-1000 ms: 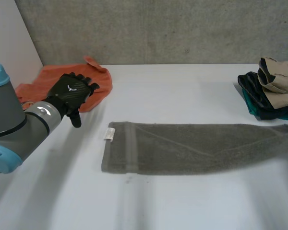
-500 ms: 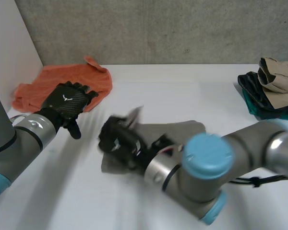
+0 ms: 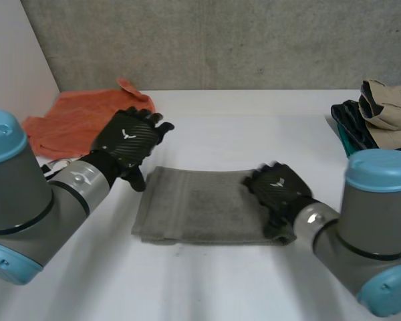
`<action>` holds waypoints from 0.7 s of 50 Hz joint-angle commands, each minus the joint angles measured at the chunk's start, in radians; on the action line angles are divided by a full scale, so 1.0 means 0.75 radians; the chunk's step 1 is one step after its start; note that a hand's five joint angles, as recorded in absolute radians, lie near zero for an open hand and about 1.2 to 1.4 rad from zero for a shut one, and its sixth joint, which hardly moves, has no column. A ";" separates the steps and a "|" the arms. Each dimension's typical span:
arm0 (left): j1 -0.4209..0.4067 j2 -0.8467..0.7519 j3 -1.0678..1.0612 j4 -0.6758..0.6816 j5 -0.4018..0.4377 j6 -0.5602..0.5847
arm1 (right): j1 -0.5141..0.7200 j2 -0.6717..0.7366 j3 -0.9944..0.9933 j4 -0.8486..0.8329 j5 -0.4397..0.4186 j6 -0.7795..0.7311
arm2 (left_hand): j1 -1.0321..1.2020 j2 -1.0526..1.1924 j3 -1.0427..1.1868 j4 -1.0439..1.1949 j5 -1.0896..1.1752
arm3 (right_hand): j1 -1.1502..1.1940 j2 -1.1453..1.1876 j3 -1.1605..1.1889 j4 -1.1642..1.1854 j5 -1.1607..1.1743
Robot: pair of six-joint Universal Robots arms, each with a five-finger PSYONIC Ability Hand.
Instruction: Fold the laundry.
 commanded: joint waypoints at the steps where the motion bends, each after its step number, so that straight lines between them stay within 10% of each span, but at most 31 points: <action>1: -0.038 -0.014 0.004 0.025 -0.006 -0.004 | -0.142 0.019 0.086 -0.011 0.014 -0.135 | -0.006 -0.032 -0.038 -0.025 -0.058 | 1.368 1.368 1.370 1.370 1.360; 12: -0.028 0.025 -0.023 0.010 -0.012 -0.002 | -0.032 -0.085 -0.117 -0.185 0.192 -0.323 | -0.006 -0.032 -0.038 -0.024 -0.058 | 1.373 1.374 1.375 1.375 1.365; 27: 0.091 0.088 -0.117 0.014 -0.012 -0.040 | 0.573 0.353 -0.377 -0.179 -0.132 -0.589 | -0.002 -0.028 -0.034 -0.021 -0.054 | 1.373 1.374 1.375 1.375 1.365; 31: 0.111 0.090 -0.125 0.012 -0.012 -0.077 | 0.565 0.357 -0.377 -0.172 -0.048 -0.550 | 0.002 -0.024 -0.030 -0.017 -0.050 | -0.256 -0.255 -0.254 -0.254 -0.264; 35: 0.111 0.092 -0.115 0.018 -0.010 -0.114 | 0.561 0.275 -0.340 -0.172 0.020 -0.407 | 0.010 -0.016 -0.022 -0.009 -0.042 | -0.256 -0.255 -0.254 -0.254 -0.264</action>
